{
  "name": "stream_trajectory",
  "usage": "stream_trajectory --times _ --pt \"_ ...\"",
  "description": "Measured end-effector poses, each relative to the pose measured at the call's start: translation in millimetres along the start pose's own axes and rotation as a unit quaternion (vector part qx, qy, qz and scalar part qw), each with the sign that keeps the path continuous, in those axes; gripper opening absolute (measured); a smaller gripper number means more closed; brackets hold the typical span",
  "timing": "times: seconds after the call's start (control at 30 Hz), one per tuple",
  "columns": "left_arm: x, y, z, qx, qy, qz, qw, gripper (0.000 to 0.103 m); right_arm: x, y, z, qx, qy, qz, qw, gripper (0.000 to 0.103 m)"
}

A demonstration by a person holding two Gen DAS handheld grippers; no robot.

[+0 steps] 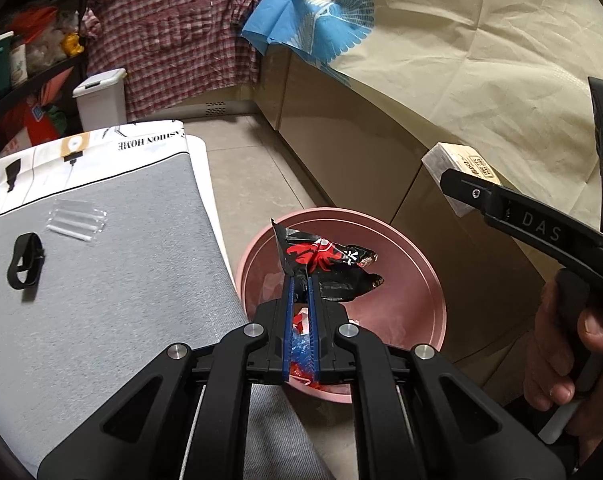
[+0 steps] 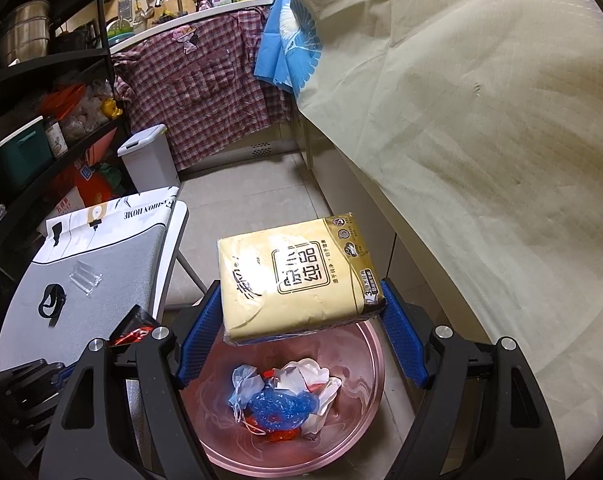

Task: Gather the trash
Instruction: 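Open both tools to drop the wrapper and tissue pack into the bin, then move the left tool to the black hair tie while the right tool reaches the clear straw bag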

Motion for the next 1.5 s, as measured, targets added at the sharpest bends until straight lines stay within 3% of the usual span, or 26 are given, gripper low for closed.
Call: stream_trajectory --times 0.3,0.43,0.67,1.07,1.23,1.5 --pt "4.5 -15.0 0.0 -0.026 -0.002 0.015 0.9996 0.008 -1.1 -2.6 0.3 -0.002 0.0 -0.008 1.0 0.077" --pt "1.6 -12.5 3.2 -0.03 0.006 0.013 0.9994 0.025 -4.6 -7.2 3.1 -0.009 0.006 -0.006 1.0 0.082" --pt "-13.1 13.1 6.5 -0.016 0.019 -0.002 0.9997 0.025 -9.1 -4.1 3.5 -0.004 0.012 -0.006 1.0 0.082" --pt "-87.9 84.1 14.8 0.029 0.071 -0.055 0.9956 0.025 -31.2 20.3 5.5 0.013 0.049 -0.007 0.999 0.077" --pt "-121.2 99.5 23.4 0.033 0.089 -0.083 0.992 0.025 -41.2 32.3 9.5 0.018 0.052 -0.022 0.998 0.069" --pt "-161.4 108.2 24.6 0.038 0.115 -0.108 0.9868 0.025 -65.7 33.1 15.1 0.014 0.067 -0.047 0.997 0.063"
Point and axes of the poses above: each gripper's, at about its wrist camera, not at the fingertips, and y roughly against the way its jaws point, x to its right, z to its underside, the point moved 4 cm from there along -y, roughly the way its jaws point
